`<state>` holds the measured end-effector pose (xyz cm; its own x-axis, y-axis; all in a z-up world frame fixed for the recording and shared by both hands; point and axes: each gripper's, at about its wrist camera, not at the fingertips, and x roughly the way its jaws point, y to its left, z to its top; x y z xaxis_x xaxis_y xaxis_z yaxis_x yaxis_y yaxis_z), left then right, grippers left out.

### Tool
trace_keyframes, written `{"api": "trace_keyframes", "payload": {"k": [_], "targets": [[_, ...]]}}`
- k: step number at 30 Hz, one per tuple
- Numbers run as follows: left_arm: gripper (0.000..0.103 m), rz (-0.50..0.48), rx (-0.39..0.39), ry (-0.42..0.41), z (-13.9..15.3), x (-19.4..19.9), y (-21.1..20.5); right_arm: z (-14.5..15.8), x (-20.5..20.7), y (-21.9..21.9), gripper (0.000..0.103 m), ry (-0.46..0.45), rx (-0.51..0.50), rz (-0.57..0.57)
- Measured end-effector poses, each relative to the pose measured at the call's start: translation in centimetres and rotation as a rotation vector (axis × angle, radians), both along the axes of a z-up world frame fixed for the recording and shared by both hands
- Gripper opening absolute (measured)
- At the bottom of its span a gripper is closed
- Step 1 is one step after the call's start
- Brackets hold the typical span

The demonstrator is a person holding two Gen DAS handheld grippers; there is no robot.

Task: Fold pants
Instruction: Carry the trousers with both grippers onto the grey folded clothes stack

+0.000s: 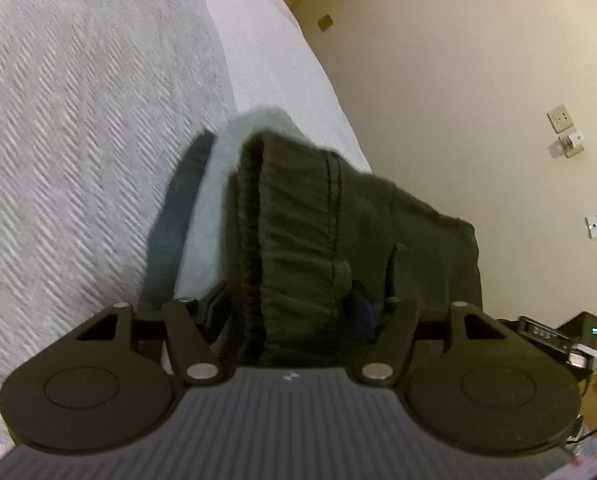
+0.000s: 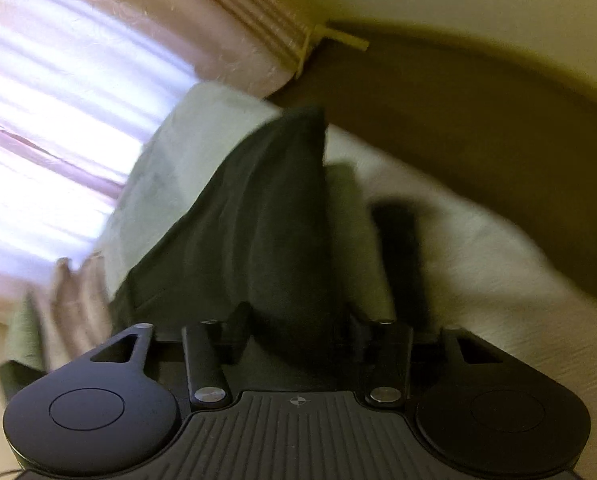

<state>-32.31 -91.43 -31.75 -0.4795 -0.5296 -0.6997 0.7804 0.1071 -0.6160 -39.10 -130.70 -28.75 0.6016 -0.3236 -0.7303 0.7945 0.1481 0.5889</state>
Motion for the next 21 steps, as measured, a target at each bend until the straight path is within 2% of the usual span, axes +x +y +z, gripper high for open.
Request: {"api": "trace_keyframes", "payload": {"k": [2,4,7,9,13,14,16,18,21], "targets": [[0.068,-0.013,-0.035,-0.064,1.3,0.7,0.3,1.5,-0.5,0.6,0.056,0.078,-0.083,-0.01],[0.059,-0.001,-0.084,-0.144,3.2,0.9,0.7,2.8,-0.5,1.0,0.056,0.158,-0.165,-0.02],[0.055,0.066,-0.147,-0.235,5.8,1.1,1.3,4.8,-0.1,1.4,0.056,0.293,-0.308,-0.081],[0.052,0.084,-0.21,-0.267,7.1,0.4,1.3,6.0,0.6,1.3,0.054,0.308,-0.4,-0.081],[0.051,0.001,-0.305,-0.316,7.2,-4.0,0.1,5.5,4.6,0.3,0.051,0.305,-0.514,0.026],[0.051,-0.006,-0.311,-0.33,6.8,-4.9,-0.5,4.7,5.4,-0.1,0.049,0.313,-0.523,0.048],[0.05,0.008,-0.267,-0.341,4.6,-6.0,-1.8,1.9,6.7,-1.3,0.045,0.349,-0.47,0.096],[0.048,0.021,-0.241,-0.396,2.2,-6.7,-2.8,-0.6,6.6,-1.8,0.045,0.362,-0.435,0.086],[0.053,0.013,-0.263,-0.448,0.1,-6.5,-4.1,-2.2,4.2,-2.5,0.045,0.23,-0.33,0.018]]}}
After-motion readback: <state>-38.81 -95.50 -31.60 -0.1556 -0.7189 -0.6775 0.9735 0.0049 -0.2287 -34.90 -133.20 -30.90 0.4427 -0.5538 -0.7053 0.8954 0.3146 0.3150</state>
